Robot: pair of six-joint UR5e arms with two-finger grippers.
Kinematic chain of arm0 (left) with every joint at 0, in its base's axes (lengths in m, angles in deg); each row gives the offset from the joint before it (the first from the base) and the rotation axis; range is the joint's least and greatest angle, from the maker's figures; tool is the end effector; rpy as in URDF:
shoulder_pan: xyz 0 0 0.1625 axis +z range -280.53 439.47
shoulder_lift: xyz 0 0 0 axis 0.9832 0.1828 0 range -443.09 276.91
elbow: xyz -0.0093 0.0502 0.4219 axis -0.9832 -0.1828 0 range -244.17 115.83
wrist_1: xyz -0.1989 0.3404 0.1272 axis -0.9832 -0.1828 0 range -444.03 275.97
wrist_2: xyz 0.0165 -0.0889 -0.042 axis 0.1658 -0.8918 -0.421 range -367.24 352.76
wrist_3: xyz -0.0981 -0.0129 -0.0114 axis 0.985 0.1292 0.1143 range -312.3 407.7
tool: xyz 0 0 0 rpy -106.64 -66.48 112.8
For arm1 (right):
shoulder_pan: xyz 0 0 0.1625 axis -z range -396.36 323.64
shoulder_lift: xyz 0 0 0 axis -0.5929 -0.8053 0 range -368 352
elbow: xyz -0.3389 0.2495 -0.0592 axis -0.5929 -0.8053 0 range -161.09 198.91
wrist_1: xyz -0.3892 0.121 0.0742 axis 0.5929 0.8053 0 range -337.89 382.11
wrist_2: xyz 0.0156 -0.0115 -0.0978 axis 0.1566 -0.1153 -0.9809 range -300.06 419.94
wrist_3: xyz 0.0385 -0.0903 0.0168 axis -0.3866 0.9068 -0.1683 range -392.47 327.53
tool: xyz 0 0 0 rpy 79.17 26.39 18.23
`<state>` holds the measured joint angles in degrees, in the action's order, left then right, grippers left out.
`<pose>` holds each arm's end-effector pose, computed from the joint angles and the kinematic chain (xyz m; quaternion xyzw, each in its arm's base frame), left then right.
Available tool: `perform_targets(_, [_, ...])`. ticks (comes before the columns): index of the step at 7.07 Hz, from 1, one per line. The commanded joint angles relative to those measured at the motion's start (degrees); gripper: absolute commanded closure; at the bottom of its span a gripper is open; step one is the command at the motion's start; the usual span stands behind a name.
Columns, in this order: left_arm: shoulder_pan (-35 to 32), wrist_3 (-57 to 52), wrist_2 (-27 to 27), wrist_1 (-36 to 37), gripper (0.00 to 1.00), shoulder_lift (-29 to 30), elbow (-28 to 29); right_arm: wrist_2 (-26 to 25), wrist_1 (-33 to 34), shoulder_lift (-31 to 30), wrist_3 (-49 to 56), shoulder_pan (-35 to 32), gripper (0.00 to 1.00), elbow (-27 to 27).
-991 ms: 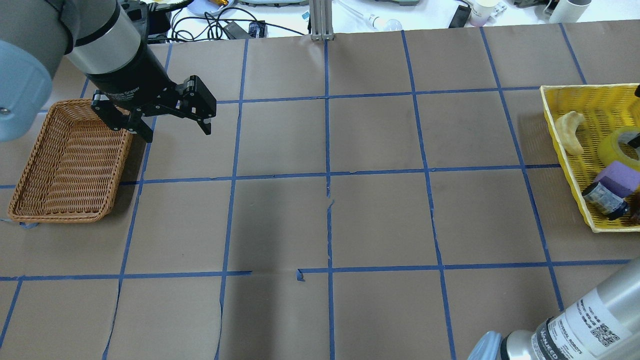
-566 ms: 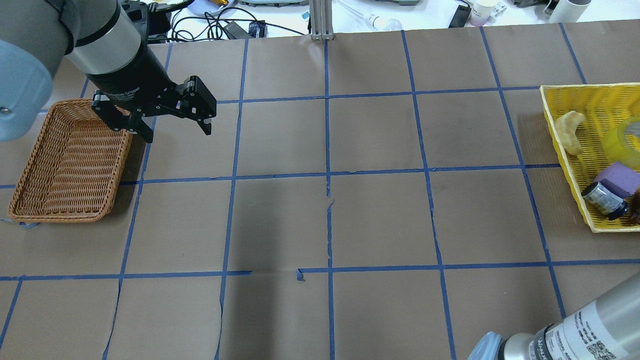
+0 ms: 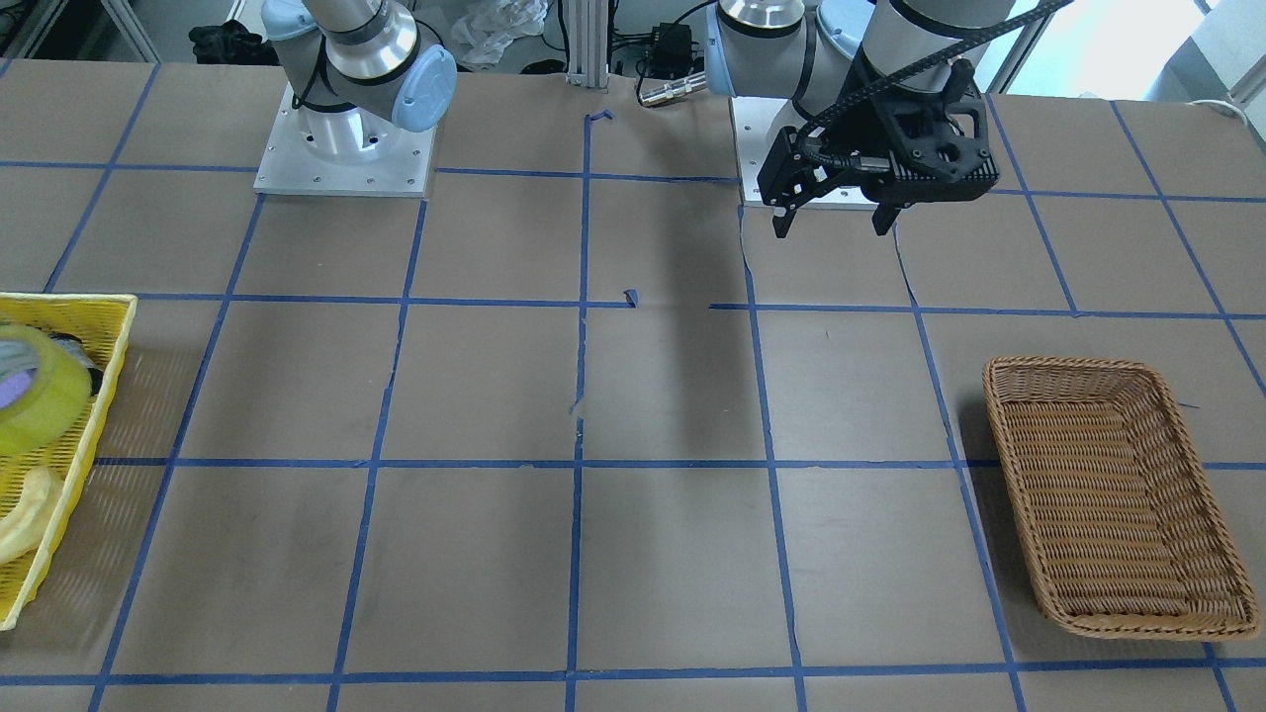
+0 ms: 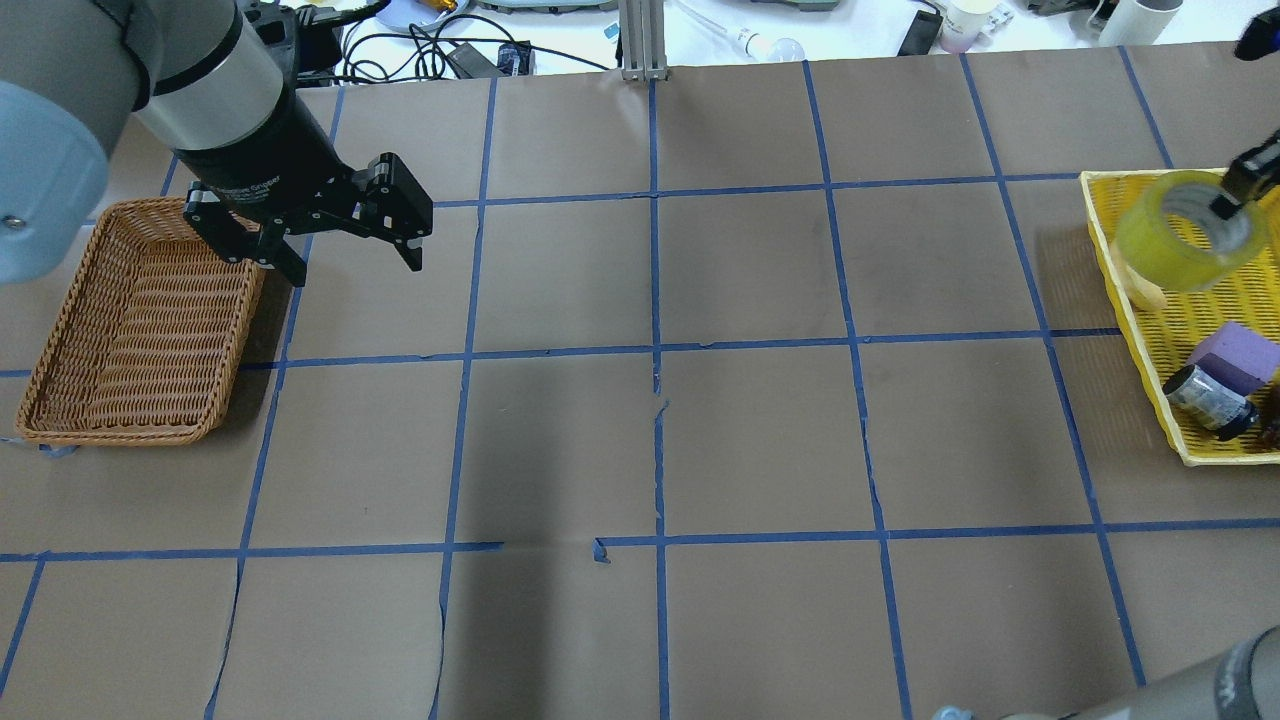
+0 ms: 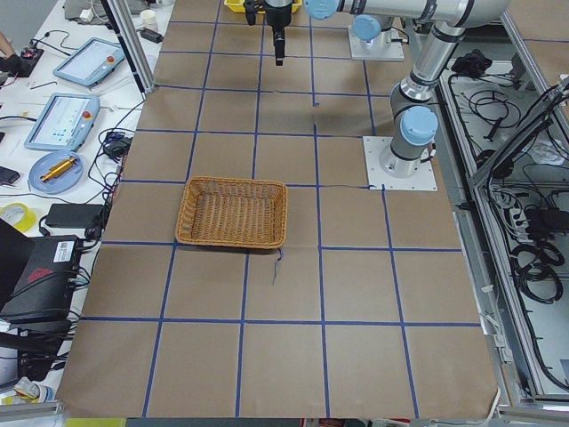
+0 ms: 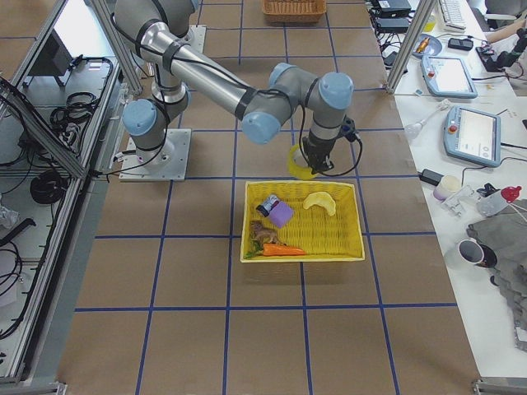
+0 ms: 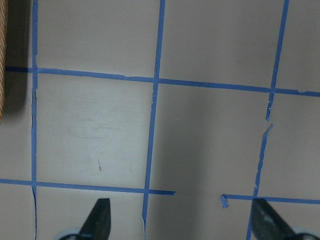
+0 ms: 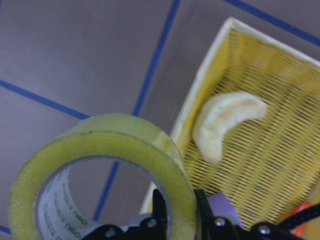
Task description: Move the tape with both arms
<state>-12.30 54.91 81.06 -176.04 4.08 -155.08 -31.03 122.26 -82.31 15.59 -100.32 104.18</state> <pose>-0.1507 -0.4662 0.5003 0.0474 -0.9988 -0.0020 0.0147 -0.1444 -0.5953 0.3960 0.1910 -0.9815 -0.0108 0.0024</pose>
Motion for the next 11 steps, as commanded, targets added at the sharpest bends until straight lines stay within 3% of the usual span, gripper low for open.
perform_targets(1, [0.0,0.0,0.0,0.0,0.0,-0.1,-0.1,1.8,-0.9,-0.2,-30.1,-18.7,1.0,0.2])
perform_targets(3, [0.0,-0.1,0.0,0.0,0.0,0.0,-0.1,2.8,6.8,3.9,-45.0,-30.2,1.0,-0.1])
perform_targets(4, [0.1,-1.3,-0.2,0.0,0.0,0.1,-0.1,3.9,17.0,9.4,-49.0,-33.2,1.0,-0.5])
perform_targets(5, [1.1,-2.5,-0.1,-0.1,0.0,0.4,0.1,4.0,22.3,14.8,-51.8,-34.9,1.0,-2.5])
perform_targets(7, [3.0,-3.2,0.2,-0.4,0.0,1.4,0.0,6.1,22.3,20.4,-53.2,-35.8,1.0,-10.4])
perform_targets(9, [3.2,-3.1,0.8,-0.3,0.0,2.9,0.9,6.1,22.3,25.8,-53.9,-38.0,1.0,-14.6])
perform_targets(11, [3.3,-2.2,1.2,0.9,0.0,6.3,0.1,6.1,22.1,28.0,-55.3,-39.8,1.0,-14.9])
